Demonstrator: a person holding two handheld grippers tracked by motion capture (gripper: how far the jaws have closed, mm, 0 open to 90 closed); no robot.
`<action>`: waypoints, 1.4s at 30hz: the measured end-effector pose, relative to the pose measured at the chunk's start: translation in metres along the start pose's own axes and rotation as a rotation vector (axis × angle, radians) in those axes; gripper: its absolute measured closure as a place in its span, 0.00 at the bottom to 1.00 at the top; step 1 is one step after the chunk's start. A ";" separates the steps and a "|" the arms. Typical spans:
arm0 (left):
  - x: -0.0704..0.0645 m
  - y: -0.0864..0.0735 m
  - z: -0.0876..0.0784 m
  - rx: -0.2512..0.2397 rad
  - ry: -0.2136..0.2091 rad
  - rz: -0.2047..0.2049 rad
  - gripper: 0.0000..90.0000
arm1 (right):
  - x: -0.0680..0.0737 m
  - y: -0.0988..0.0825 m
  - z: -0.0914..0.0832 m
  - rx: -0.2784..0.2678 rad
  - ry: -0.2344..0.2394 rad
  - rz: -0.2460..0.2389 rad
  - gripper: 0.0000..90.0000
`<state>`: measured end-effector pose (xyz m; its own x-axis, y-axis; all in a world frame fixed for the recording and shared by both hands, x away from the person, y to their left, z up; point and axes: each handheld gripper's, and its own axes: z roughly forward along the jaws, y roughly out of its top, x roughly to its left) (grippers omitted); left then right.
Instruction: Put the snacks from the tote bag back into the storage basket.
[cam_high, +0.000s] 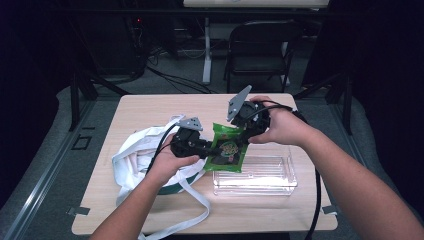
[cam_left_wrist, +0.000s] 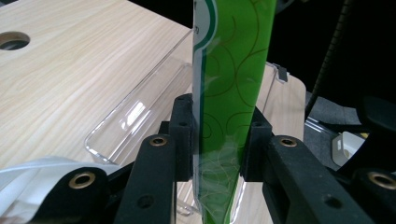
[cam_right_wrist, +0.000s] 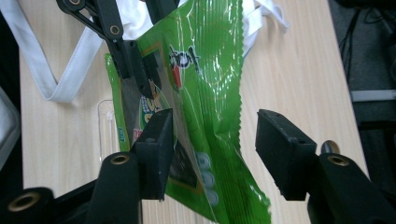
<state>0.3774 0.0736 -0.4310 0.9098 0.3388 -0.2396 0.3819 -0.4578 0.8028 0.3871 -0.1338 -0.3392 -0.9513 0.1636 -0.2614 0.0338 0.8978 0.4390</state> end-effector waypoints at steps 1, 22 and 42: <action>-0.001 0.001 0.000 0.003 -0.002 0.001 0.80 | 0.000 0.000 0.002 0.004 0.012 0.005 0.54; -0.003 0.001 0.008 0.000 -0.008 0.026 0.80 | -0.010 -0.010 0.005 0.021 0.171 0.058 0.78; -0.003 -0.001 0.024 0.032 -0.013 0.026 0.76 | -0.021 -0.020 0.010 0.049 0.295 0.089 0.84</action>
<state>0.3783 0.0538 -0.4441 0.9214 0.3162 -0.2259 0.3629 -0.4922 0.7912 0.4095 -0.1506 -0.3510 -0.9916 0.1231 0.0399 0.1287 0.9052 0.4050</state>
